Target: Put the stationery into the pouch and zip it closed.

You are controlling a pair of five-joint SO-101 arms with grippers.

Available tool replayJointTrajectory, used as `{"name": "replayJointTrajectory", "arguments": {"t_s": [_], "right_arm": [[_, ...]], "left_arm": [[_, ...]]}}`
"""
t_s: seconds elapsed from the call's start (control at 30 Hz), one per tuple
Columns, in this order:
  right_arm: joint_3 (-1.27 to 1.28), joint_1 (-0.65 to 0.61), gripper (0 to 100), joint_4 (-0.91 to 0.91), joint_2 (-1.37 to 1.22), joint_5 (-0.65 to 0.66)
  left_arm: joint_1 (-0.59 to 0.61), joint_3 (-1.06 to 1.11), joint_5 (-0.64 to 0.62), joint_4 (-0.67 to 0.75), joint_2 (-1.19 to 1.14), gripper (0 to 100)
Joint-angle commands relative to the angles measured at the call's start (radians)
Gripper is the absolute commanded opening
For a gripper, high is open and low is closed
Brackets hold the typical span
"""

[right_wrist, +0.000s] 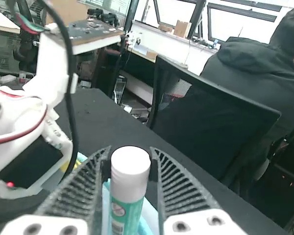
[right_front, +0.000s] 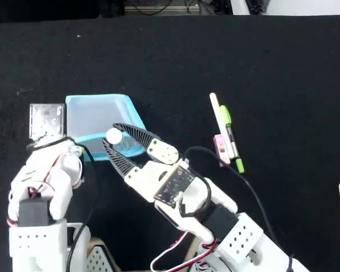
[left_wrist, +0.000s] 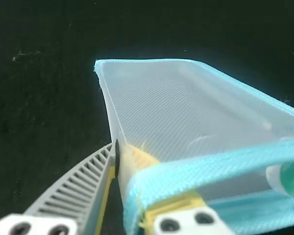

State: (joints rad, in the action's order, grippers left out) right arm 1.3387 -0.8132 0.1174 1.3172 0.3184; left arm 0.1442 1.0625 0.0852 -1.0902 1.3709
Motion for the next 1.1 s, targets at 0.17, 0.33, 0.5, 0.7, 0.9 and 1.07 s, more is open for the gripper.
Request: {"name": "replayJointTrajectory", "arguments": {"t_s": [0.17,0.33,0.5,0.7,0.9,1.07], "right_arm": [[-0.042,0.029,1.1,-0.031,0.019,0.008],[-0.074,0.028,1.1,-0.031,0.019,0.005],[-0.047,0.029,1.1,-0.031,0.016,0.005],[0.036,0.031,1.1,-0.031,0.018,0.008],[0.074,0.031,4.5,-0.021,0.012,0.003],[0.022,0.025,17.3,0.126,0.018,-0.034]], "left_arm": [[-0.005,-0.341,0.008,-0.124,-0.267,3],[-0.087,-0.475,0.012,-0.250,-0.339,3],[-0.120,-0.506,0.015,-0.269,-0.450,3],[-0.119,-0.503,0.015,-0.270,-0.505,3],[-0.110,-0.493,0.014,-0.270,-0.512,3],[-0.110,-0.479,0.014,-0.264,-0.516,3]]}}
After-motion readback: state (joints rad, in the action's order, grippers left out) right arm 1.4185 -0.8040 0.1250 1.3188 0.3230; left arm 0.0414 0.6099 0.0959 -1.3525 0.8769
